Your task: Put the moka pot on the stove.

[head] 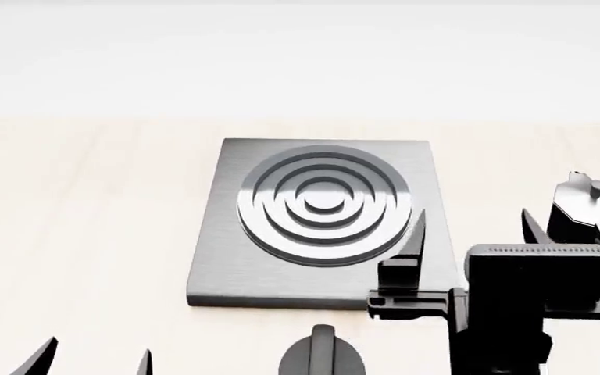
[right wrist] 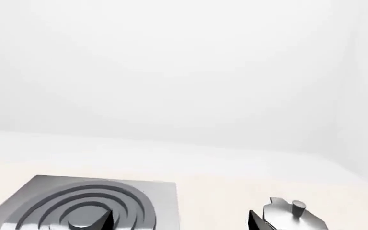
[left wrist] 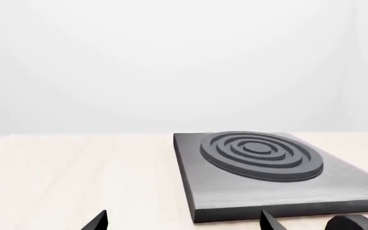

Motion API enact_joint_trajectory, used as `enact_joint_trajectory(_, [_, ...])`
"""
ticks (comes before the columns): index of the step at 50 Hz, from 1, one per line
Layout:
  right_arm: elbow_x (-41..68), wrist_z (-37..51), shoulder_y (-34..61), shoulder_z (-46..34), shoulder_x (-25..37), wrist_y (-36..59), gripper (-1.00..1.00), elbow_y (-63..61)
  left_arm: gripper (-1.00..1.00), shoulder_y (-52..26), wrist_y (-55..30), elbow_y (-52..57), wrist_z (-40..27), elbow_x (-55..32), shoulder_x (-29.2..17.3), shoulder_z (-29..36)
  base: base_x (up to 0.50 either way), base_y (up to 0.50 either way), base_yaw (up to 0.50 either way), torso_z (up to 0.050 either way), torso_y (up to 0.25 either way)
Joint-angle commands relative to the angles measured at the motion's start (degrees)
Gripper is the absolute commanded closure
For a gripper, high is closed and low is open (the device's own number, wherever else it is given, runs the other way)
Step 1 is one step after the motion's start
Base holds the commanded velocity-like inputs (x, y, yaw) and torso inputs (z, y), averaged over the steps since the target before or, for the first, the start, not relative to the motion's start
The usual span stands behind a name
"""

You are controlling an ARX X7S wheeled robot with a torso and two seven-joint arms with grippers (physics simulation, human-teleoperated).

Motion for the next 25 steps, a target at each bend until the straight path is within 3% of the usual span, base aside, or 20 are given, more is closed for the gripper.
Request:
enact_joint_trajectory(1, [1.9,1.1,1.8,2.2,3.0,6.2,-1.0,-4.6,-1.0,-0.3,3.9,-4.8,0.9,0.5,0.9,0.4,0.0,0.0,0.0,0.0,0.0])
enact_joint_trajectory(25, [5.4,2.2,-0.7,9.0,8.1,11.4,-1.0,-7.6,-1.0,-0.4,4.2,-5.2,0.7,-0.5,0.5,0.5,0.0,0.0,0.0,0.0,0.0])
